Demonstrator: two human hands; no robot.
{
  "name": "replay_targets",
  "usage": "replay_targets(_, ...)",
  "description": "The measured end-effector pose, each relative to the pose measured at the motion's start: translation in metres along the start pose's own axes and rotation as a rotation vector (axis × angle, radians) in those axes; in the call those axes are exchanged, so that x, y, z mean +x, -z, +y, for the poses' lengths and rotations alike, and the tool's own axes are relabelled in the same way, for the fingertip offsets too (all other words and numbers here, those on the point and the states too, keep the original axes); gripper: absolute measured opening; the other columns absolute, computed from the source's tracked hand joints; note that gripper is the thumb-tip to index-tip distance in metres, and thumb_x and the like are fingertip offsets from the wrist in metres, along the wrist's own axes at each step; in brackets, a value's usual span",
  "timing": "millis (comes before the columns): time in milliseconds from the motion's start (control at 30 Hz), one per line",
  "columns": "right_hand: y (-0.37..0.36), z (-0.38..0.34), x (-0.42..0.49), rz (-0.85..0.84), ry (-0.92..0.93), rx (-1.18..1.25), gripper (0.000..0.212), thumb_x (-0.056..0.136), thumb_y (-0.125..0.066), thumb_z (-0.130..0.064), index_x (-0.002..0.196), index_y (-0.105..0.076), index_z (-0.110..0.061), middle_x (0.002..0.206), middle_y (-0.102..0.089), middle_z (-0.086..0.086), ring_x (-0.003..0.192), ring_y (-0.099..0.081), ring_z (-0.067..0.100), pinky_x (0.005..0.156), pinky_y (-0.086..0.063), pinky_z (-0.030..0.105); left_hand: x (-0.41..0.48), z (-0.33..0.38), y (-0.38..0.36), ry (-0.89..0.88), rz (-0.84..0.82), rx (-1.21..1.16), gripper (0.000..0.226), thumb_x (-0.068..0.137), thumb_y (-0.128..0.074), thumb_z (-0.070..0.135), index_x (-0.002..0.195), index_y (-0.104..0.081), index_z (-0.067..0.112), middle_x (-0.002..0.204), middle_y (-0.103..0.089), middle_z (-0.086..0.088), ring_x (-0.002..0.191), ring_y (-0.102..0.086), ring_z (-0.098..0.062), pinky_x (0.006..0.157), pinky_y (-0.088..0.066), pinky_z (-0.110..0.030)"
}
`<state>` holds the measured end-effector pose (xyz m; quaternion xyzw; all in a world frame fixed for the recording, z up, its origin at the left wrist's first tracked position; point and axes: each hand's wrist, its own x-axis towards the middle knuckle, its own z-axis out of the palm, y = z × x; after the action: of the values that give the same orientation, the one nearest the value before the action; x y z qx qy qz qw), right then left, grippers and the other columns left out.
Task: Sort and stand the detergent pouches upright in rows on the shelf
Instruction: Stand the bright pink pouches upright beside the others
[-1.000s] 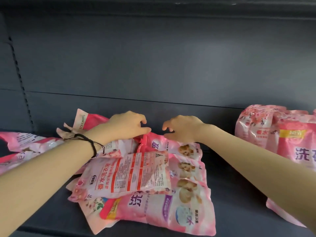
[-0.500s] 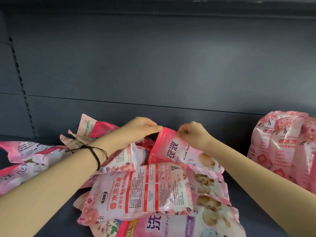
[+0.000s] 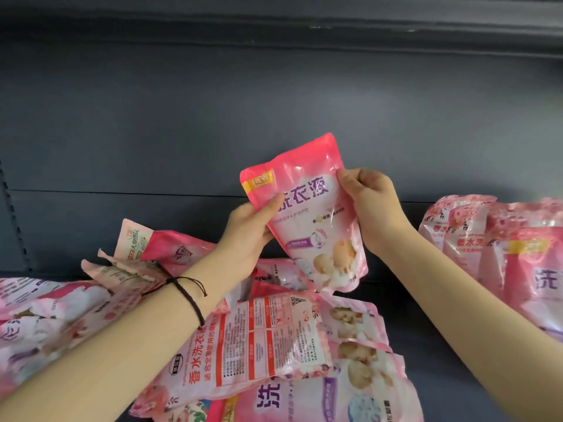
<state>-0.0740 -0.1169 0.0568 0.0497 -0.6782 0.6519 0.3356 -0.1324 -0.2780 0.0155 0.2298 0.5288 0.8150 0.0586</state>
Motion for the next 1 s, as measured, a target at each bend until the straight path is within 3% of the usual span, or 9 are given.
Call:
replay_targets(167, 0.006, -0.01, -0.02, 0.083, 0.059, 0.046, 0.022, 0.096, -0.056, -0.014, 0.076, -0.063, -0.012, 0.069, -0.062, 0.003, 0.059, -0.056, 0.011, 0.056, -0.047, 0.022, -0.013, 0.006, -0.02, -0.089, 0.028, -0.147, 0.008, 0.09, -0.062, 0.017, 0.092, -0.068, 0.012, 0.093, -0.074, -0.003, 0.085, -0.07, -0.015, 0.085, -0.057, -0.035)
replay_targets(267, 0.016, -0.014, -0.034, 0.148, 0.044, 0.09, 0.02, 0.096, -0.055, -0.016, 0.08, -0.066, -0.014, 0.072, -0.065, -0.003, 0.061, -0.059, 0.005, 0.056, -0.048, 0.019, -0.019, 0.015, -0.039, -0.086, 0.015, -0.187, 0.007, 0.089, -0.064, 0.015, 0.092, -0.067, 0.01, 0.087, -0.075, -0.003, 0.08, -0.072, -0.016, 0.074, -0.059, -0.034)
replay_targets(400, 0.03, -0.026, -0.054, 0.199, 0.084, 0.066, 0.018, 0.097, -0.053, -0.021, 0.084, -0.063, -0.016, 0.081, -0.064, -0.001, 0.076, -0.058, 0.012, 0.071, -0.051, 0.029, -0.031, 0.02, -0.063, -0.088, 0.0, -0.227, 0.007, 0.088, -0.066, 0.015, 0.092, -0.067, 0.008, 0.084, -0.075, -0.004, 0.076, -0.073, -0.017, 0.065, -0.059, -0.031)
replay_targets(533, 0.055, -0.032, -0.075, 0.177, 0.086, 0.006, 0.023, 0.098, -0.052, -0.028, 0.093, -0.063, -0.008, 0.089, -0.07, 0.007, 0.078, -0.065, 0.014, 0.074, -0.057, 0.03, -0.047, 0.013, -0.09, -0.043, -0.023, -0.229, 0.012, 0.087, -0.067, 0.017, 0.094, -0.067, 0.008, 0.086, -0.076, -0.005, 0.078, -0.073, -0.019, 0.064, -0.059, -0.032)
replay_targets(633, 0.08, -0.035, -0.086, 0.186, 0.105, -0.051, 0.034, 0.098, -0.052, -0.027, 0.096, -0.063, 0.005, 0.095, -0.069, 0.024, 0.079, -0.065, 0.027, 0.076, -0.058, 0.047, -0.057, 0.005, -0.115, -0.047, -0.033, -0.202, 0.017, 0.087, -0.068, 0.019, 0.097, -0.068, 0.005, 0.09, -0.075, -0.007, 0.082, -0.073, -0.021, 0.069, -0.06, -0.034)
replay_targets(833, 0.136, -0.045, -0.102, 0.25, 0.211, -0.017, 0.041, 0.095, -0.058, -0.027, 0.077, -0.054, 0.01, 0.071, -0.053, 0.014, 0.064, -0.043, 0.022, 0.059, -0.039, 0.036, -0.08, -0.008, -0.174, -0.092, -0.012, -0.175, 0.016, 0.088, -0.066, 0.021, 0.093, -0.068, 0.006, 0.089, -0.075, -0.007, 0.081, -0.073, -0.019, 0.071, -0.06, -0.033)
replay_targets(1000, 0.189, -0.043, -0.121, 0.298, 0.205, 0.038, 0.031, 0.095, -0.058, -0.024, 0.07, -0.056, -0.007, 0.061, -0.051, -0.001, 0.056, -0.043, 0.013, 0.053, -0.039, 0.028, -0.102, -0.033, -0.224, -0.069, 0.048, -0.131, 0.019, 0.087, -0.069, 0.023, 0.092, -0.068, 0.005, 0.088, -0.074, -0.007, 0.076, -0.072, -0.018, 0.07, -0.06, -0.034)
